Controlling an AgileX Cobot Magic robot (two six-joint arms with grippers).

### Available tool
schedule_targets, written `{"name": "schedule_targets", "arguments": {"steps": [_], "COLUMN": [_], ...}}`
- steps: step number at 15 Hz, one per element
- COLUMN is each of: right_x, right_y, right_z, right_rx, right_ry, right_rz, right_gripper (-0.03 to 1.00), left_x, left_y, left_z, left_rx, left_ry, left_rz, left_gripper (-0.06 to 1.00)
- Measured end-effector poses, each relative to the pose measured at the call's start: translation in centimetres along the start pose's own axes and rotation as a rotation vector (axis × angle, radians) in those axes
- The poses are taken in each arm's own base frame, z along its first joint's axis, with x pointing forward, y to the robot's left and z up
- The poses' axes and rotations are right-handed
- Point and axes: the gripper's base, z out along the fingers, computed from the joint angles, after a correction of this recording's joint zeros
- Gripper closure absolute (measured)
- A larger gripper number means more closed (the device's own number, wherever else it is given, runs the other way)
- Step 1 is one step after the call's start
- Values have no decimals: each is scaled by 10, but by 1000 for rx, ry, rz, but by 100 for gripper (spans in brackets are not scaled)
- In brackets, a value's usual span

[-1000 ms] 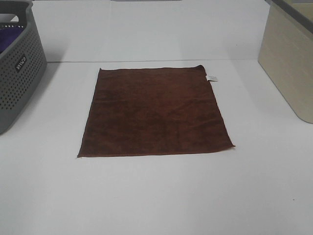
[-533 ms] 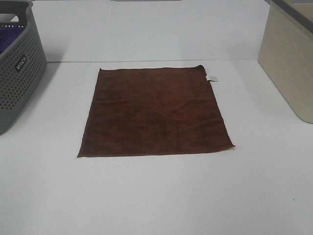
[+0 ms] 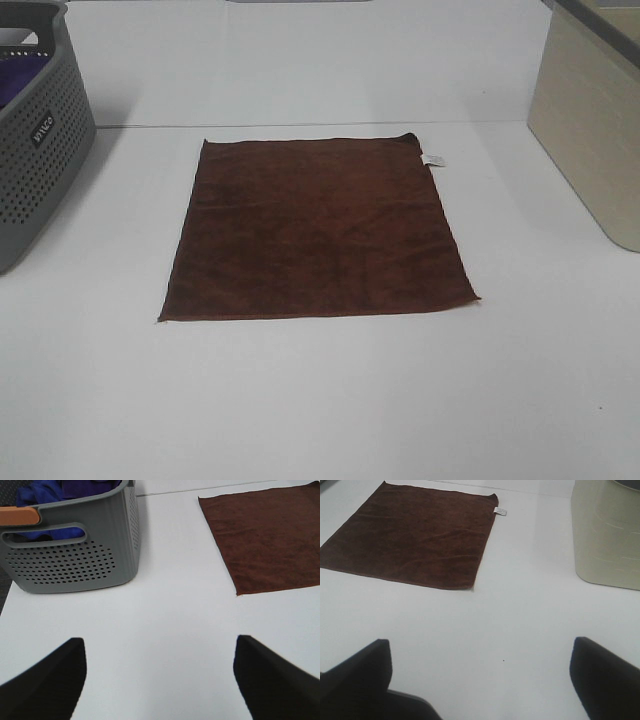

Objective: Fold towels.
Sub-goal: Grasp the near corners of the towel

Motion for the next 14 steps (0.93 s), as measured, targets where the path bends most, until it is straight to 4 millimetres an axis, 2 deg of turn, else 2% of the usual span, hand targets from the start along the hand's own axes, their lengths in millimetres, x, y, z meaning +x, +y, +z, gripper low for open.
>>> {"name": "schedule_targets", "arguments": {"steps": [5,7,9,11,14], "right_x": [-2,-5,-17,-34,-56], "right_y": [3,2,-5,-13,-24], "right_z": [0,0,1,12,47], "right_rx": [-37,-19,31,65,63], "right_ry": [-16,-54,-139,-164,-34], "right_rz": [28,81,138,159,197], "right_gripper": [5,5,6,8,9], "left_x": [-1,-14,-30,-47,-72], "left_y": [3,5,5,5,1], "left_z": [-1,-4,-3,13,50], "left_rx": [-34,-57,-63,-49,12], "left_ry": [-12,-142,-294,-322,-301], "left_rz": [20,34,42,37,-43], "left_gripper": [19,19,19,19,19]}}
